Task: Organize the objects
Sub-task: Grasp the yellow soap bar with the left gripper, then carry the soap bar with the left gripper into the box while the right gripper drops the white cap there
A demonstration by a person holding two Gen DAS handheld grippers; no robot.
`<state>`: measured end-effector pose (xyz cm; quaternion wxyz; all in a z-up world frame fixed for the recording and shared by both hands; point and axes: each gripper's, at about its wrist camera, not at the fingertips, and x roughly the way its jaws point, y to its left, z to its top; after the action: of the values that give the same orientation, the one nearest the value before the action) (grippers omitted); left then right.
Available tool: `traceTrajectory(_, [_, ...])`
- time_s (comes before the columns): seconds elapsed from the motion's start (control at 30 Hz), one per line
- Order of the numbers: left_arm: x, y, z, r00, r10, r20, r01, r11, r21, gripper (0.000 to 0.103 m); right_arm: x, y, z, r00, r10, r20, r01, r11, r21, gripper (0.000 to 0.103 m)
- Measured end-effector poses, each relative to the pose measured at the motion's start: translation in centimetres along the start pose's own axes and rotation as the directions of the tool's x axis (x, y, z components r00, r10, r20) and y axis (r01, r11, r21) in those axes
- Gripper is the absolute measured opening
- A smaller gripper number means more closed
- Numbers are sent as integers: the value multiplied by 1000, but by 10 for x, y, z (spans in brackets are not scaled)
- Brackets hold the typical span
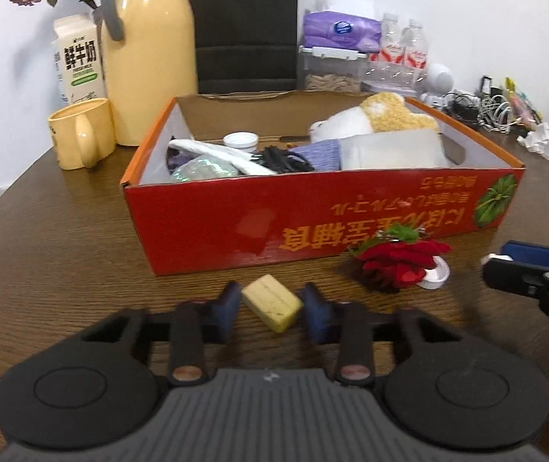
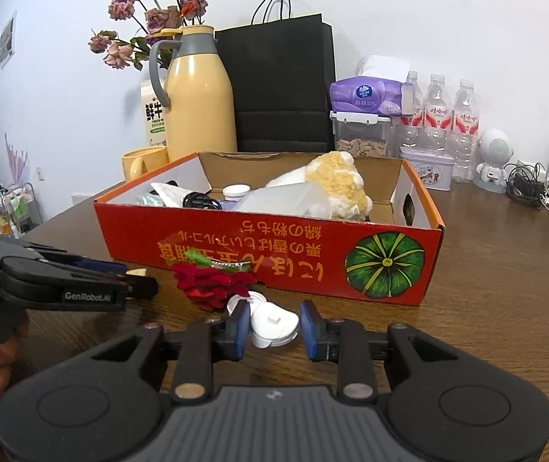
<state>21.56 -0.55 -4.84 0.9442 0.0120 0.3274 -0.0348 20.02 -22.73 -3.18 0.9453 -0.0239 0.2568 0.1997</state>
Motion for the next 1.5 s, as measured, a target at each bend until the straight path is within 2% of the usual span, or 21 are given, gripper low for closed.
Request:
traceTrajectory(0.23, [-6, 1, -2, 1000, 0, 25, 0, 1000, -9, 36, 0, 2, -1, 1000, -4, 0, 4, 1000, -10, 27])
traceTrajectory(0.43, [-19, 6, -1, 997, 15, 79, -13, 999, -35, 36, -2, 2, 0, 1000, -3, 15, 4, 1000, -11, 27])
traceTrajectory(0.7, [-37, 13, 7, 990, -1, 141, 11, 997, -74, 35, -7, 1, 6, 999, 2, 44, -2, 1000, 0, 27])
traceTrajectory(1.1, [-54, 7, 61, 966, -23, 259, 55, 992, -115, 36, -12, 14, 67, 982, 23, 189, -15, 999, -47, 27])
traceTrajectory(1.33, [-41, 2, 87, 958, -6, 286, 50, 988, -147, 36, 11, 23, 94, 979, 25, 202, -12, 998, -67, 27])
traceTrajectory(1.5, [-23, 3, 101, 957, 26, 289, 20, 988, -155, 36, 37, 27, 110, 980, 24, 197, -9, 997, -77, 27])
